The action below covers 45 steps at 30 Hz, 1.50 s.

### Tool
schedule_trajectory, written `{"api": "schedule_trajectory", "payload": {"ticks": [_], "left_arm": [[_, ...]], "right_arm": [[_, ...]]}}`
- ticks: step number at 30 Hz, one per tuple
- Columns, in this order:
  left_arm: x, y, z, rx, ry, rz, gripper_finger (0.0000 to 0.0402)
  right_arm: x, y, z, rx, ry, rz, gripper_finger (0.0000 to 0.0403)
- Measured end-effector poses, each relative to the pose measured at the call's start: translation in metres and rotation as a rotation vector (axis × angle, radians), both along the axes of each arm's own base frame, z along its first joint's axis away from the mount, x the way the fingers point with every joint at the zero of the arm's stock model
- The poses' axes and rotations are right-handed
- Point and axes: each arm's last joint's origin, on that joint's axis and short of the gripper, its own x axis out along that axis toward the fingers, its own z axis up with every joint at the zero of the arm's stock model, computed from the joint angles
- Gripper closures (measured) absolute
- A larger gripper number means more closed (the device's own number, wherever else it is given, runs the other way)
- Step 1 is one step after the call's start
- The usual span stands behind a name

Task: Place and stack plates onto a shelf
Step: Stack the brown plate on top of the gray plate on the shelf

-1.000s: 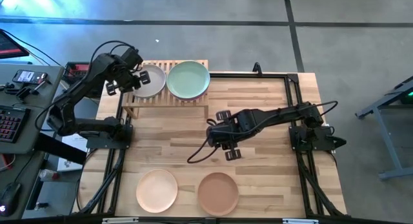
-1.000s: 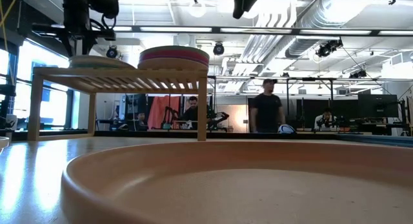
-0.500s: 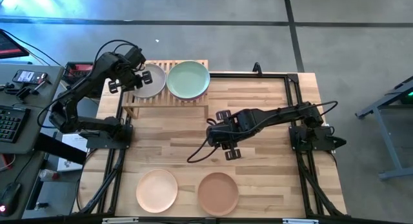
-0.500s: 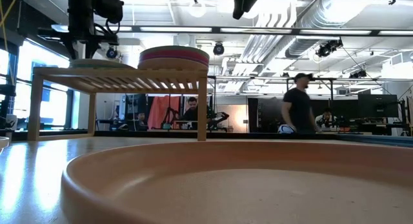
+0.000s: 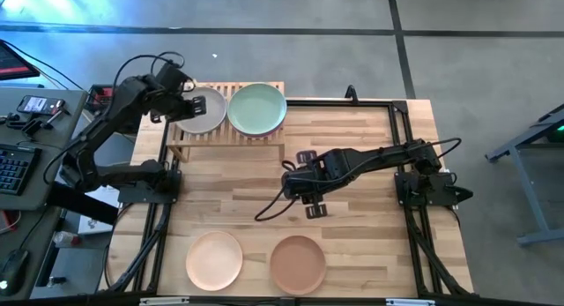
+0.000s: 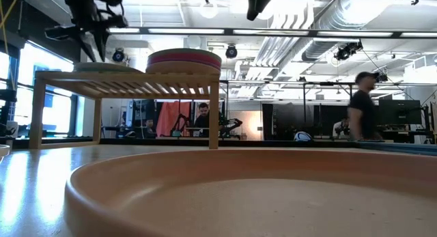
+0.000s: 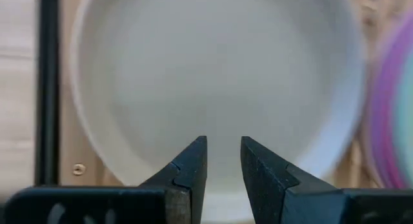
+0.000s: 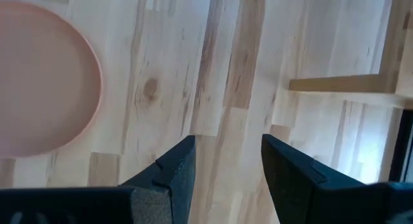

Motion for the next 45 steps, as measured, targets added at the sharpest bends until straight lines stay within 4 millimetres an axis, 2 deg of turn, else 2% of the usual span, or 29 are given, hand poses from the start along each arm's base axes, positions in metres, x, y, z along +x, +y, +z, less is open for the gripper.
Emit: {"api": "schedule_trajectory", "payload": {"ticks": [8,15,21,27,31,38,45], "left_arm": [[0.003,-0.020,0.014,0.080,-0.126,-0.293,0.0319],[0.020,-0.038,0.019,0.092,-0.267,-0.661,0.0319],[0.035,-0.061,0.019,0.079,-0.296,-0.910,0.0319],[0.043,-0.087,0.021,0.063,-0.310,-1.082,0.0319],[0.047,-0.104,0.021,0.045,-0.319,-1.189,0.0319],[0.051,-0.130,0.021,0.007,-0.325,-1.333,0.0319],[0.051,-0.150,0.021,-0.008,-0.306,-1.407,0.0319]], "right_arm": [[0.000,0.000,0.000,0.076,-0.036,-0.217,0.0249],[0.000,0.003,0.000,0.234,-0.023,-0.400,0.0249],[-0.002,0.016,0.000,0.295,-0.040,-0.499,0.0249],[0.002,0.041,-0.003,0.360,-0.103,-0.585,0.0249],[0.008,0.062,-0.021,0.367,-0.082,-0.625,0.0249],[0.020,0.096,-0.069,0.314,0.012,-0.646,0.0249],[0.032,0.110,-0.114,0.253,0.094,-0.675,0.0249]]}}
